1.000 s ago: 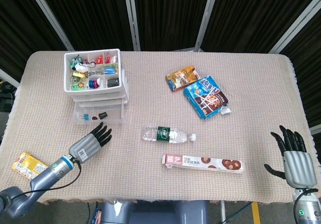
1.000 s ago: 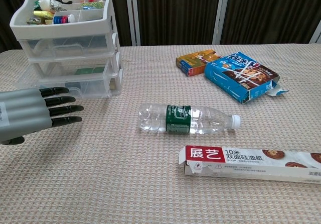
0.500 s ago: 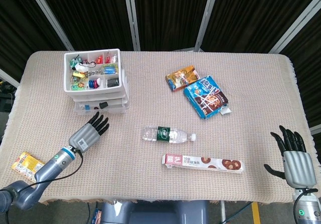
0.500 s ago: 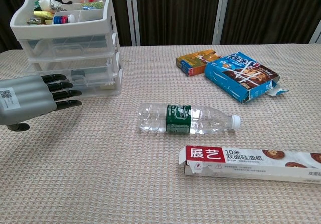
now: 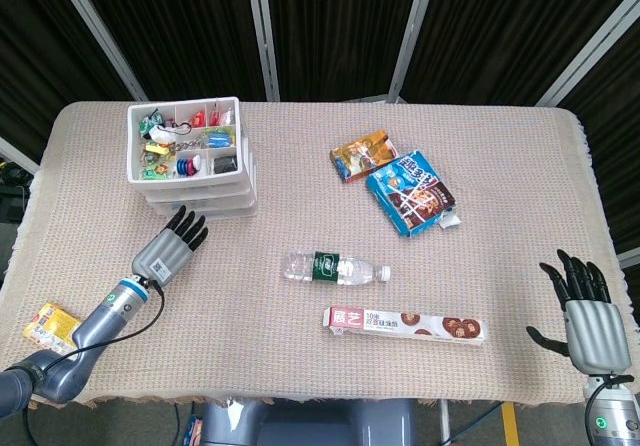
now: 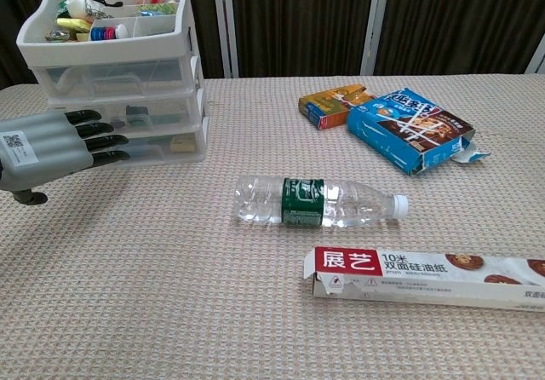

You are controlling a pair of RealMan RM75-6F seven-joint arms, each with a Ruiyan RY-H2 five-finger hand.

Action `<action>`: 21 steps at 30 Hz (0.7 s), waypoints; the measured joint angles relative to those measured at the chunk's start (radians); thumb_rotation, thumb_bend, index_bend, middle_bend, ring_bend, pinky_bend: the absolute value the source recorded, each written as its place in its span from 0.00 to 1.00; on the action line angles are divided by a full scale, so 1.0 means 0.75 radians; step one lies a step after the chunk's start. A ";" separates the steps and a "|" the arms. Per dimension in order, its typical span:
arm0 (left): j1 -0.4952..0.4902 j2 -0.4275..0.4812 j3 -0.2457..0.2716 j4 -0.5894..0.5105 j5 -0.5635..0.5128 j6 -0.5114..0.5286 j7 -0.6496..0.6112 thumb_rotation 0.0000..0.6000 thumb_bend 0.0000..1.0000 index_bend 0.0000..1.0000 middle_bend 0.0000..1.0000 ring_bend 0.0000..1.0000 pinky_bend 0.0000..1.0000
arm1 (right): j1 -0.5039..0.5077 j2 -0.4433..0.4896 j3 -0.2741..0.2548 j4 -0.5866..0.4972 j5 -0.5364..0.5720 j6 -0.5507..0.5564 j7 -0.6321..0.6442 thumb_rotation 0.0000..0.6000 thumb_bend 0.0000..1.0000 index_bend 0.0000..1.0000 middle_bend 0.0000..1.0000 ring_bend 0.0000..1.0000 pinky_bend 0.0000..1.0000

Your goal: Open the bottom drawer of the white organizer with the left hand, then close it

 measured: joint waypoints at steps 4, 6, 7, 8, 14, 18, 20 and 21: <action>0.009 0.007 0.011 -0.024 0.009 0.022 -0.027 1.00 0.23 0.01 0.00 0.00 0.04 | 0.000 0.001 0.000 0.000 -0.001 0.000 -0.001 1.00 0.01 0.16 0.00 0.00 0.00; 0.016 0.013 0.016 -0.043 0.013 0.035 -0.042 1.00 0.23 0.01 0.00 0.00 0.04 | -0.001 0.001 0.000 0.000 0.000 0.002 -0.001 1.00 0.01 0.16 0.00 0.00 0.00; 0.022 0.019 0.020 -0.061 0.018 0.046 -0.055 1.00 0.22 0.01 0.00 0.00 0.04 | -0.001 0.002 0.000 0.000 0.001 0.002 0.000 1.00 0.01 0.16 0.00 0.00 0.00; 0.028 0.025 0.024 -0.076 0.021 0.055 -0.068 1.00 0.23 0.01 0.00 0.00 0.04 | -0.001 0.002 0.000 0.000 0.001 0.001 -0.001 1.00 0.01 0.16 0.00 0.00 0.00; 0.093 0.085 0.047 -0.224 0.065 0.170 -0.211 1.00 0.22 0.00 0.00 0.00 0.01 | -0.001 0.002 0.000 0.000 -0.001 0.003 0.000 1.00 0.01 0.16 0.00 0.00 0.00; 0.165 0.133 0.063 -0.341 0.109 0.302 -0.388 1.00 0.22 0.00 0.00 0.00 0.00 | -0.001 0.001 0.000 0.001 -0.004 0.005 -0.001 1.00 0.01 0.16 0.00 0.00 0.00; 0.215 0.163 0.072 -0.412 0.134 0.389 -0.491 1.00 0.22 0.00 0.00 0.00 0.00 | -0.001 0.000 0.001 0.001 -0.005 0.007 0.000 1.00 0.01 0.16 0.00 0.00 0.00; 0.238 0.179 0.077 -0.443 0.147 0.429 -0.536 1.00 0.22 0.00 0.00 0.00 0.00 | -0.001 0.000 0.001 0.000 -0.005 0.007 -0.001 1.00 0.01 0.16 0.00 0.00 0.00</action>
